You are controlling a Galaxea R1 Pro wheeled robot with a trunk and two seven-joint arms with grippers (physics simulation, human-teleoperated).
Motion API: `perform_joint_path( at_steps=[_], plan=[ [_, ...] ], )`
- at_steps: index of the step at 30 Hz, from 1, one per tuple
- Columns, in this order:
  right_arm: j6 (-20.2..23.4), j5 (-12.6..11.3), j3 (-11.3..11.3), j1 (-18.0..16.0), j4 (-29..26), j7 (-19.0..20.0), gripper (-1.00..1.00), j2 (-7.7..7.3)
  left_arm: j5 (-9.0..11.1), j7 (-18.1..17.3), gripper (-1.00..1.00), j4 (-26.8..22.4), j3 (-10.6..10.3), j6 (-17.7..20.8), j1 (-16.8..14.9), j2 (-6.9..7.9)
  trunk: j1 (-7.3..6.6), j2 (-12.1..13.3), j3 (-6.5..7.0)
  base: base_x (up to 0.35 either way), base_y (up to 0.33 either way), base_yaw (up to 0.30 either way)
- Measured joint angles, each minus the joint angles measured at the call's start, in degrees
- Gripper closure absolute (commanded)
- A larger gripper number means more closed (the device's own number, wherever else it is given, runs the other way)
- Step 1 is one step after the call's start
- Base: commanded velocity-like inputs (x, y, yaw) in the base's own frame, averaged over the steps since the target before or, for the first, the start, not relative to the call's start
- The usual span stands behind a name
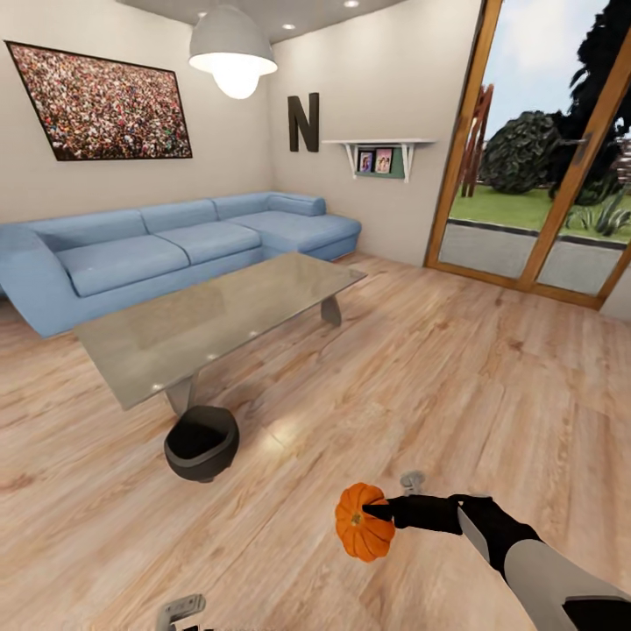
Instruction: Place each of the two pumpkins and all three candles from the living room inside a cabinet in the living room (use any cabinet), then make sure every cabinet is closed, and position the cauldron so it is next to a table in the living room.
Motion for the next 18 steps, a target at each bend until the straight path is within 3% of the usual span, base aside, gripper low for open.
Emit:
perform_joint_path(
  at_steps=[6,11,18],
  plan=[
    [-0.2,0.0,0.0,0.0,0.0,-0.8,1.00,0.30,0.1,0.1,-1.00,0.0,0.0,0.0,0.0,0.18,-1.32,2.4,0.76,0.000,0.000,0.244],
    [-2.9,-0.2,0.0,0.1,0.1,-2.7,1.00,0.68,0.2,0.4,-1.00,0.1,0.0,0.0,0.1,0.50,-2.42,4.4,1.37,0.000,0.000,0.236],
    [-3.4,-0.3,0.0,0.1,0.8,-2.8,1.00,0.85,0.1,12.5,-1.00,0.1,0.0,-0.2,1.0,-0.37,-3.95,7.2,2.20,0.000,0.000,0.228]
  ],
)
